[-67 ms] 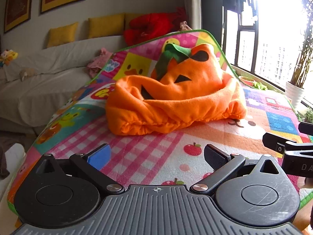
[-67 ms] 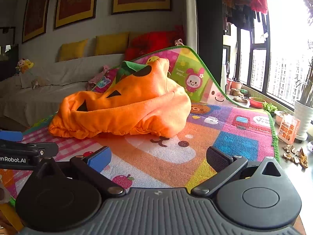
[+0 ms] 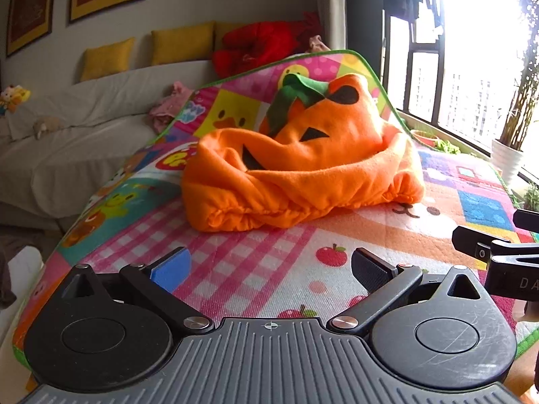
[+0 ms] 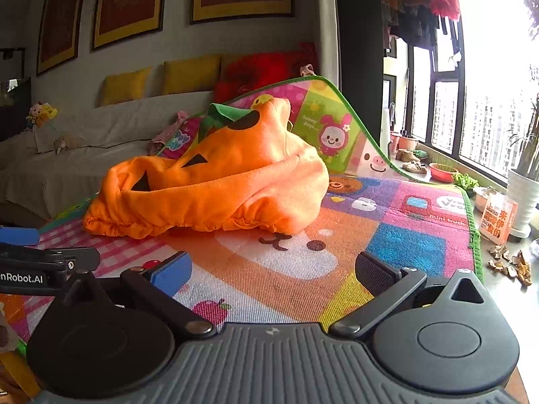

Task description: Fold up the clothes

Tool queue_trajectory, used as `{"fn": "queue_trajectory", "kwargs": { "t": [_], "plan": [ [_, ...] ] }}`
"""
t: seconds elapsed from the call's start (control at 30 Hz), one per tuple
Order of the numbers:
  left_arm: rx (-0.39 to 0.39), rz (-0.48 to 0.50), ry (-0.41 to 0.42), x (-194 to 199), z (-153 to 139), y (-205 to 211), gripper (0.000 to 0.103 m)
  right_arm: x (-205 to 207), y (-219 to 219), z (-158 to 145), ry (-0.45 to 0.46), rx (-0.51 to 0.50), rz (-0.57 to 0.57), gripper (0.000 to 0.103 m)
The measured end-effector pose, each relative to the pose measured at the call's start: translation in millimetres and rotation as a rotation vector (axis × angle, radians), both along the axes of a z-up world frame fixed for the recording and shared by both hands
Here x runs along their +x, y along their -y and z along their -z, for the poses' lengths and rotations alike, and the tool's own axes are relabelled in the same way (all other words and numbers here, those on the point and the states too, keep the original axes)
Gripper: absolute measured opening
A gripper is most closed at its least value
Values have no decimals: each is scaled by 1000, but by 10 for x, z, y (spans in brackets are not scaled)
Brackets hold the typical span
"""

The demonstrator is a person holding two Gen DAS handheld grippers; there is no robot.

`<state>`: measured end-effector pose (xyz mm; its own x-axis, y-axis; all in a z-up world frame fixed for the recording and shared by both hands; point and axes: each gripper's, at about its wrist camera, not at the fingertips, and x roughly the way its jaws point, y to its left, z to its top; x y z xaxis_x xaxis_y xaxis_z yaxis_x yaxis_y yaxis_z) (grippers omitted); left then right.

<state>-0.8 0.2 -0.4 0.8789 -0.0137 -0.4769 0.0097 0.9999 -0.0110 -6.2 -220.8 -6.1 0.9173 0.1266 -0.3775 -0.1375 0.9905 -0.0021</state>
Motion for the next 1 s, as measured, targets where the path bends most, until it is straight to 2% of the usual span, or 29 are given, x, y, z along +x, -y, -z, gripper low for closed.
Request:
{"fn": "queue_trajectory", "kwargs": {
  "t": [0.27, 0.33, 1.0],
  "plan": [
    [-2, 13, -28, 17, 18, -12, 103, -48, -49, -11, -22, -18, 11, 103],
    [-4, 11, -27, 8, 21, -22, 103, 52, -31, -17, -52, -16, 9, 103],
    [-7, 13, -56, 24, 52, -31, 103, 60, -22, 25, -58, -3, 0, 103]
  ]
}}
